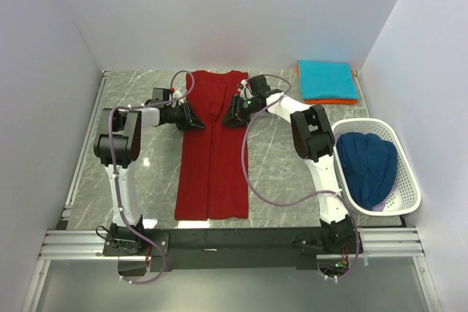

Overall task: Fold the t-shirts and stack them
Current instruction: Fold the tshirt

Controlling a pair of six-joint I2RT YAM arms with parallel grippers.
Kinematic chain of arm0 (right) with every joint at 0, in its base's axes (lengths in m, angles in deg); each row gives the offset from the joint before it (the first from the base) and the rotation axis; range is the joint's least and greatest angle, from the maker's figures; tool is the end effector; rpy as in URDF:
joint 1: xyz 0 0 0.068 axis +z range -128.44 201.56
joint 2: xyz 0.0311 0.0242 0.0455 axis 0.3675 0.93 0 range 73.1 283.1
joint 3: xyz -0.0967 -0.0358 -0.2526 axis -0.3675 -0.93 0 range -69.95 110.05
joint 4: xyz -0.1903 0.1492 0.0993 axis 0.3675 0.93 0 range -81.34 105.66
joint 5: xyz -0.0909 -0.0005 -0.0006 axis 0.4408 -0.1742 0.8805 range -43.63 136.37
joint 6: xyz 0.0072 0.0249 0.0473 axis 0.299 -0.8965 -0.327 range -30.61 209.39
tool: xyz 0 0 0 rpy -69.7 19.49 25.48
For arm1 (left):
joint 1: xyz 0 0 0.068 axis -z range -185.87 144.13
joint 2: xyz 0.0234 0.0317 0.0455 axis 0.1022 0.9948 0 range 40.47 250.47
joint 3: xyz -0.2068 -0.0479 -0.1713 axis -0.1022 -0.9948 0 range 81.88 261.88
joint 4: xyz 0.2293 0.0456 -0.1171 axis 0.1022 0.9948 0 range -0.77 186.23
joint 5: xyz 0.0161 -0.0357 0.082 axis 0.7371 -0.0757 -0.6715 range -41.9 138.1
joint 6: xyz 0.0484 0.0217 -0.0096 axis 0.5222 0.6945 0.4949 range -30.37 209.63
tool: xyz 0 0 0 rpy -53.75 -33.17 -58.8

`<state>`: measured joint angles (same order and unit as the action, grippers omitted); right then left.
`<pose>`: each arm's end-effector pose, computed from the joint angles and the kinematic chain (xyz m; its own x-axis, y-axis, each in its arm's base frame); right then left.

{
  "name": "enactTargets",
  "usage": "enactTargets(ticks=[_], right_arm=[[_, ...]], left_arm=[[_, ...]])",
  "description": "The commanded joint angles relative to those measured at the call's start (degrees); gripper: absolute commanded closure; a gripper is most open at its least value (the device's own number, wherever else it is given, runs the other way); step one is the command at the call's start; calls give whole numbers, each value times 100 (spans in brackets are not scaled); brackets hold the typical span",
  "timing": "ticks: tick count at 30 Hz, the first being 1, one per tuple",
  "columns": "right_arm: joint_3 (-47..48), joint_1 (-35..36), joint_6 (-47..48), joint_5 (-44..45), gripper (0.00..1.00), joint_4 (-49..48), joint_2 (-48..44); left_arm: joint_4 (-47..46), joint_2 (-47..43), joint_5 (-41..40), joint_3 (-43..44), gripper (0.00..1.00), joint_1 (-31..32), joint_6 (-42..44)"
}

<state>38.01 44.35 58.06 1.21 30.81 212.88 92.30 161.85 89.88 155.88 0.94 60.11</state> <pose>0.4693 0.2247 0.1256 -0.9788 -0.0136 -0.2043 -0.1741 0.5802 0.7957 0.4257 -0.0746 0.1216 -0.9174 -0.2605 -0.3008 0.0662 0.6455 -0.7609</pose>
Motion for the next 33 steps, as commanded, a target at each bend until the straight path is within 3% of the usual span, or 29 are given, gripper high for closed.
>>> enactTargets(ticks=[1, 6, 13, 23, 26, 29, 32, 33], right_arm=[[7, -125, -979, 201, 55, -641, 216], [-12, -344, -1752, 184, 66, -992, 426], [84, -661, -2237, 52, 94, -1336, 672], [603, -925, -1913, 166, 97, -1178, 726], [787, -890, -1579, -132, 87, -1196, 490], [1042, -811, -815, -342, 69, -801, -1], [1113, -671, 186, -388, 51, -38, -705], [1087, -627, 807, -344, 44, 443, -907]], left_arm=[[-509, 341, 269, 264, 78, -179, -765], [-720, 799, 453, 466, 78, -303, -1292], [-1115, 1159, 568, 774, 78, -303, -2031], [-1800, 1020, 586, 608, 77, -277, -2708], [-2064, 599, 682, 406, 68, -277, -2752], [-2434, -76, 937, 116, 52, -294, -2595], [-2084, -948, 1244, -43, 38, -417, -1771], [-1743, -1150, 1349, -17, 32, -530, -1072]])
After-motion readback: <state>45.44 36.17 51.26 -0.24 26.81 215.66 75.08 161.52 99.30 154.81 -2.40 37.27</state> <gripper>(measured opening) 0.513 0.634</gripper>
